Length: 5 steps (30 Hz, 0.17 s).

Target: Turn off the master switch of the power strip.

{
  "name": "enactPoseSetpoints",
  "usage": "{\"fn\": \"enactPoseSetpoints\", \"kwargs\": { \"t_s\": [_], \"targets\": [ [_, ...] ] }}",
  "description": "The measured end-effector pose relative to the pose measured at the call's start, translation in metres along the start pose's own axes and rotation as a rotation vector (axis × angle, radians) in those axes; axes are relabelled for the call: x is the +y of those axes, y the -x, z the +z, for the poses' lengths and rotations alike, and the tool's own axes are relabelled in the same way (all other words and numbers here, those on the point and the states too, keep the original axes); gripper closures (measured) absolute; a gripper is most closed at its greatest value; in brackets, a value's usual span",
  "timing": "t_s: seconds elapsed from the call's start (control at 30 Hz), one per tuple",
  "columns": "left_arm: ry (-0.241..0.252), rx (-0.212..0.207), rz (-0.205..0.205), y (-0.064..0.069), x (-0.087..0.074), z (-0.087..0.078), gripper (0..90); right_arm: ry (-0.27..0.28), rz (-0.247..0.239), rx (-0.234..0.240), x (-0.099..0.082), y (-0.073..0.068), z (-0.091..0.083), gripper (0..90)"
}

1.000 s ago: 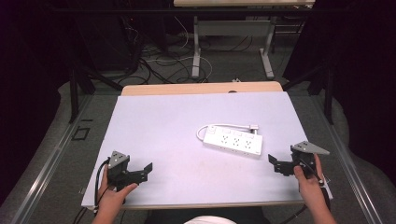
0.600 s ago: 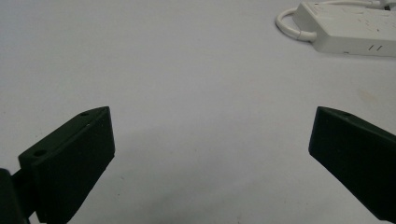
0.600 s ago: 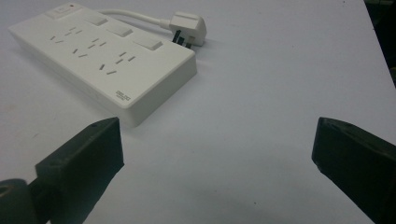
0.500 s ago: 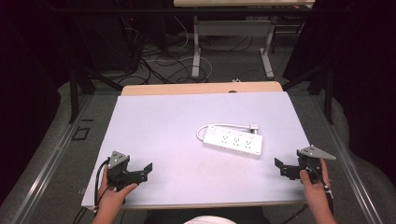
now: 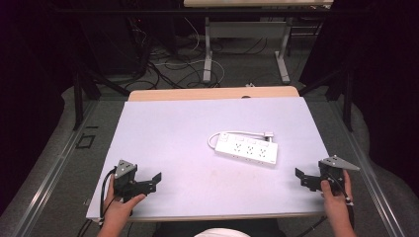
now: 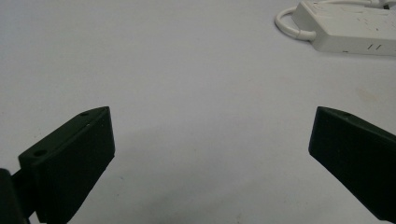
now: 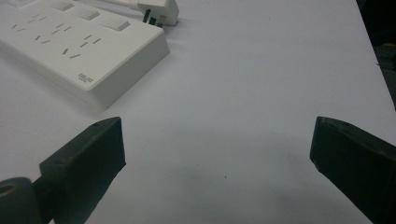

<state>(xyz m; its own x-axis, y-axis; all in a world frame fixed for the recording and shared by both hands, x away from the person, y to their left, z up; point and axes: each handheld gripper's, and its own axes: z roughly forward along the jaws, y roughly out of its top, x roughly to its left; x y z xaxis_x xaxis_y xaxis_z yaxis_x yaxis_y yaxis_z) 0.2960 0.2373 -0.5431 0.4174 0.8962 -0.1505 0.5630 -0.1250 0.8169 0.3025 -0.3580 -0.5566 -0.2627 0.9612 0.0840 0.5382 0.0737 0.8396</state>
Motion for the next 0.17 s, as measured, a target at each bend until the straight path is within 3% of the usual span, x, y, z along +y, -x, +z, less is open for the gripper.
{"fn": "enactPoseSetpoints", "kwargs": {
  "t_s": [0.07,0.17],
  "targets": [
    [0.001,0.000,-0.003,0.0001,0.0000,0.0000,0.4,0.021,0.009,-0.009,-0.0007,-0.0010,0.0023,3.0],
    [0.005,0.000,-0.004,0.0001,0.0001,0.0001,0.5,-0.011,0.005,0.009,-0.0002,-0.0014,0.0004,3.1]
  ]
}}
